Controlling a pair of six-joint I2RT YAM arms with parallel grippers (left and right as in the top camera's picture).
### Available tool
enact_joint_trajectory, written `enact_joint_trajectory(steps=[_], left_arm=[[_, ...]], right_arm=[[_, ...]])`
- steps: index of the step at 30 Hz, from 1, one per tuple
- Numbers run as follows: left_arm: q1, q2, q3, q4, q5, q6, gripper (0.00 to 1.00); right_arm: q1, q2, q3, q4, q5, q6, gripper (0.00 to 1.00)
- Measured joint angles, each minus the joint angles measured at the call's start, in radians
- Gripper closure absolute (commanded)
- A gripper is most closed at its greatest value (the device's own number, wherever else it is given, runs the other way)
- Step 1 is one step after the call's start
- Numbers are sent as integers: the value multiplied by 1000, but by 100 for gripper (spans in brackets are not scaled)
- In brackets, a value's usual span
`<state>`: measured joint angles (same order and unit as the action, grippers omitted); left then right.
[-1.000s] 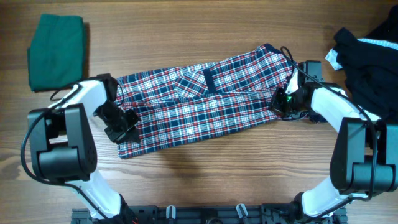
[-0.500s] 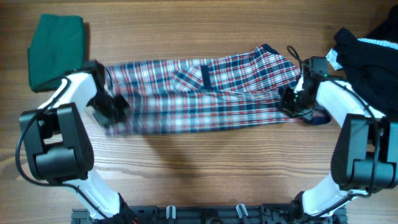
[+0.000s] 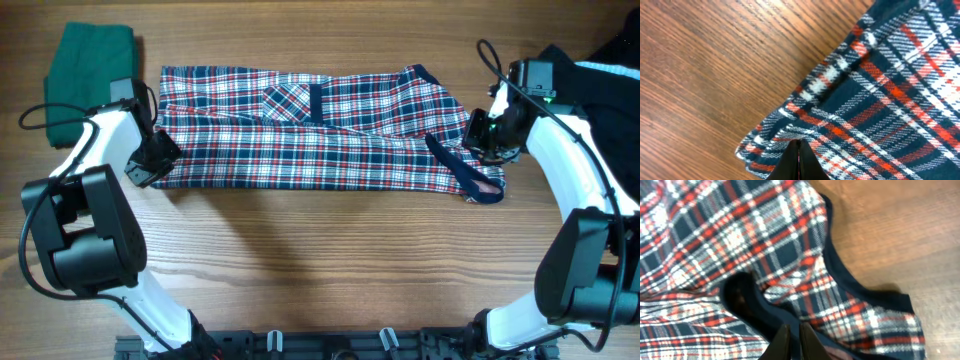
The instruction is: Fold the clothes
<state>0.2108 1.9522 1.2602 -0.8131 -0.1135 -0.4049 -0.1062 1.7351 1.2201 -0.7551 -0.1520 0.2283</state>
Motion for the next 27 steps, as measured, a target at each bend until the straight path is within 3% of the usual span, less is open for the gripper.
enact_joint_trajectory(steps=[12, 14, 15, 16, 17, 19, 21, 27], left_arm=[[-81, -53, -5, 27, 70, 34, 94], [-115, -110, -6, 35, 78, 44, 76], [-124, -137, -6, 40, 79, 56, 62], [-128, -157, -6, 50, 81, 64, 55], [-131, -177, -7, 64, 82, 66, 46], [-135, -229, -8, 123, 84, 76, 27], [-135, -270, -8, 220, 85, 88, 21], [-135, -253, -8, 556, 102, 152, 13]], right_arm=[[0, 0, 0, 87, -65, -67, 89], [0, 0, 5, 87, -85, -78, 76], [0, 0, 11, 89, -92, -88, 68], [0, 0, 18, 95, -99, -91, 59], [1, 0, 28, 106, -105, -106, 44], [2, 0, 52, 135, -116, -120, 26], [11, 0, 79, 223, -129, -146, 21], [36, 0, 84, 430, -140, -156, 18]])
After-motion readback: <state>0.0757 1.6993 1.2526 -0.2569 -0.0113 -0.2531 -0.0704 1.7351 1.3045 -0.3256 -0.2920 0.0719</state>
